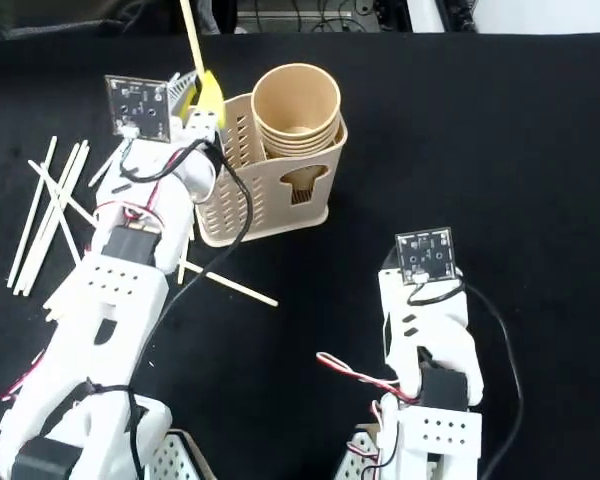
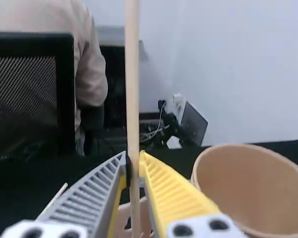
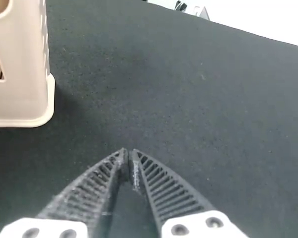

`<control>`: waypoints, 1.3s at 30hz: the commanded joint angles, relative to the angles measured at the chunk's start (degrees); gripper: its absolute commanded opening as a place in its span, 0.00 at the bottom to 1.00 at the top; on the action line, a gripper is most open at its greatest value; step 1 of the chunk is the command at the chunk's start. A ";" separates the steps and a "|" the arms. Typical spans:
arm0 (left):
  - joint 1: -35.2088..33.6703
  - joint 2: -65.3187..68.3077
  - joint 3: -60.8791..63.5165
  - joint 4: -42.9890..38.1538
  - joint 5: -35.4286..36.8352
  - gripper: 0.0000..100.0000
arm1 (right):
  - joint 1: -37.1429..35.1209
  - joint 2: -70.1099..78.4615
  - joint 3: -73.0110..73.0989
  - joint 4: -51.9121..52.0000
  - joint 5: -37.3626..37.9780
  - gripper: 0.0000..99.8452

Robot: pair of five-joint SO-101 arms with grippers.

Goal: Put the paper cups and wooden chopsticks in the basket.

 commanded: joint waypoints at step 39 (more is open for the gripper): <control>-27.74 47.82 -34.59 62.77 16.26 0.15 | -0.70 -0.66 -0.13 -1.23 0.09 0.01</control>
